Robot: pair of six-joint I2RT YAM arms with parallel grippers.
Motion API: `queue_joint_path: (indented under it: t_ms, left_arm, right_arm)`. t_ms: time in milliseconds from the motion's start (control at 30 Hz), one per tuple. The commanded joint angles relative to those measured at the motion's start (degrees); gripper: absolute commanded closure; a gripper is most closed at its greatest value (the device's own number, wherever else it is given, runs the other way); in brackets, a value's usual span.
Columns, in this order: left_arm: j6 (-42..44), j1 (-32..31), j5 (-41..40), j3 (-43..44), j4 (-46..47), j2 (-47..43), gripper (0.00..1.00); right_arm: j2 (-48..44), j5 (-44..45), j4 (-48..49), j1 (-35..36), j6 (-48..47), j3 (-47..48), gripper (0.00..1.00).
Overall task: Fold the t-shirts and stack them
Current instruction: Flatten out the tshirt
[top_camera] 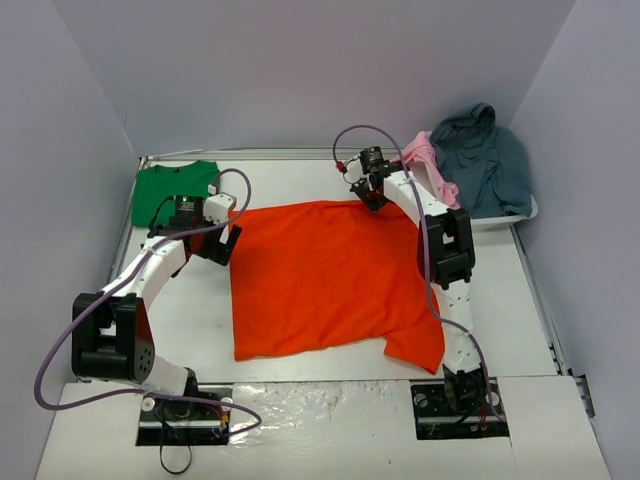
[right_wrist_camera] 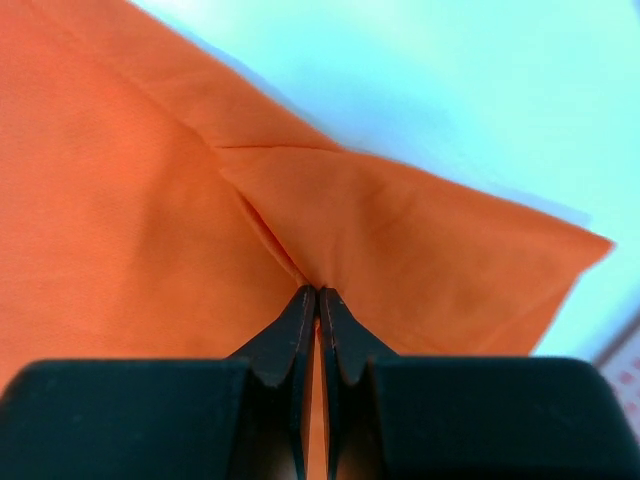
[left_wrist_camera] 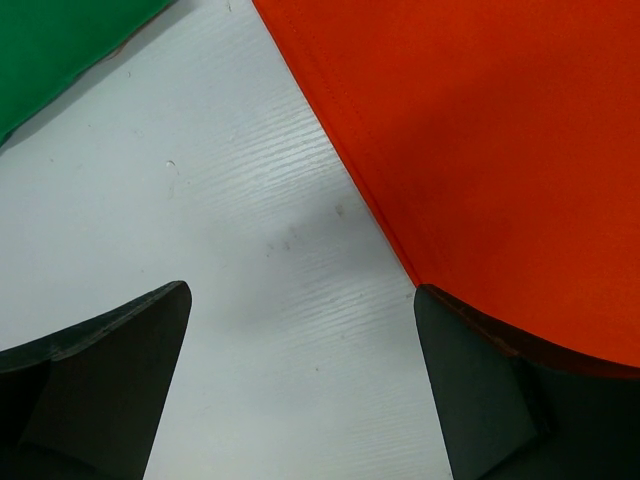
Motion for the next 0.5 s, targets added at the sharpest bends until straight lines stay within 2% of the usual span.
queue_joint_path:
  t_ms: [0, 267, 367, 467]
  left_arm:
    - [0.5, 0.3, 0.9, 1.0, -0.5, -0.4, 0.06]
    - [0.7, 0.3, 0.0, 1.0, -0.9, 0.5, 0.06]
    - [1.0, 0.3, 0.0, 0.8, -0.7, 1.2, 0.06]
    - [1.4, 0.3, -0.6, 1.7, -1.5, 4.3, 0.06]
  right_arm:
    - [-4.8, 4.3, -1.1, -0.1, -1.6, 4.6, 1.00]
    - [1.4, 4.4, -0.7, 0.2, -4.2, 14.1, 1.00]
    - [4.8, 5.1, 3.5, 0.4, -6.7, 16.7, 1.00]
    - [8.6, 6.6, 12.4, 1.1, -10.2, 16.7, 1.00]
